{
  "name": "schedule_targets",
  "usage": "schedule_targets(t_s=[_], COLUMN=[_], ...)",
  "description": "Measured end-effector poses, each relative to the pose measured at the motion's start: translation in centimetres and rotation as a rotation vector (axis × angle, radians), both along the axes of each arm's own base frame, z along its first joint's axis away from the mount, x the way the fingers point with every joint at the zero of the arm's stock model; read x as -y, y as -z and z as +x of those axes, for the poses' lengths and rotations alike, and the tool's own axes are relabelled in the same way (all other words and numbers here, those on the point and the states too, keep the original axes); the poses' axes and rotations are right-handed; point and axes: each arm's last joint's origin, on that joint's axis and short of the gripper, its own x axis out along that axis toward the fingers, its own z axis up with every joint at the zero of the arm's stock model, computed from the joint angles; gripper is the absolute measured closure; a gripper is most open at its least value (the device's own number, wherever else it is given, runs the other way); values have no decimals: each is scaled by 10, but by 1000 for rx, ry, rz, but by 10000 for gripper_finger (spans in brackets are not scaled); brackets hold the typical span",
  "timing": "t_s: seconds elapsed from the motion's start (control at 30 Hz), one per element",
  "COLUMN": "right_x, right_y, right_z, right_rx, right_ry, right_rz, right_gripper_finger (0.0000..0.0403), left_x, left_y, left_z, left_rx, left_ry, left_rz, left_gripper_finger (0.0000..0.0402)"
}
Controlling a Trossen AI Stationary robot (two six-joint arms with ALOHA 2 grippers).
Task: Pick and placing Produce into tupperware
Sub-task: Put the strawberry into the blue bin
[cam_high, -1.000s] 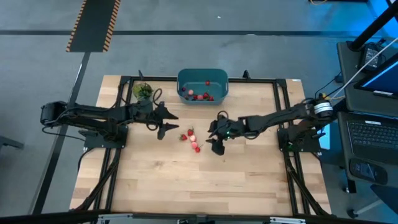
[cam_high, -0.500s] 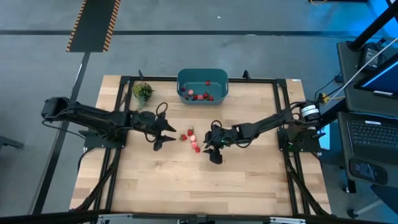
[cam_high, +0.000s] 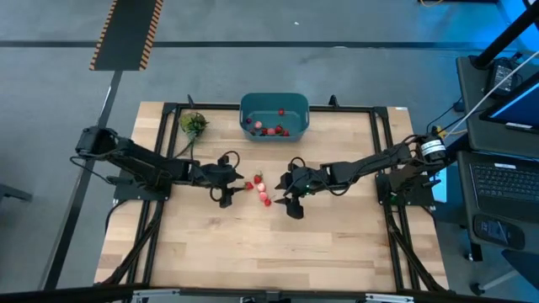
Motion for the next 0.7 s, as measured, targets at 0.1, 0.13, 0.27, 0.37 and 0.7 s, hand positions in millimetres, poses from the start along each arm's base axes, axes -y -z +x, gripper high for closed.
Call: schedule_targets(t_s=[0.1, 0.13, 0.27, 0.37, 0.7], right_x=[0, 0, 0, 0, 0], right_y=[-2, -2, -1, 0, 2], right_z=[-1, -1, -2, -3, -4], right_rx=[3, 2, -9, -27, -50], right_ry=[12, 12, 13, 13, 15], right_rz=[16, 16, 16, 13, 12], right_gripper_finger=[162, 162, 162, 162, 162], left_x=[0, 0, 0, 1, 1], left_y=[7, 9, 12, 11, 24], left_z=[2, 3, 3, 4, 9], left_rx=[-26, -33, -42, -37, -59], left_ry=[-2, -1, -3, 0, -8], left_rz=[4, 6, 10, 10, 19], left_gripper_finger=[204, 204, 204, 204, 204])
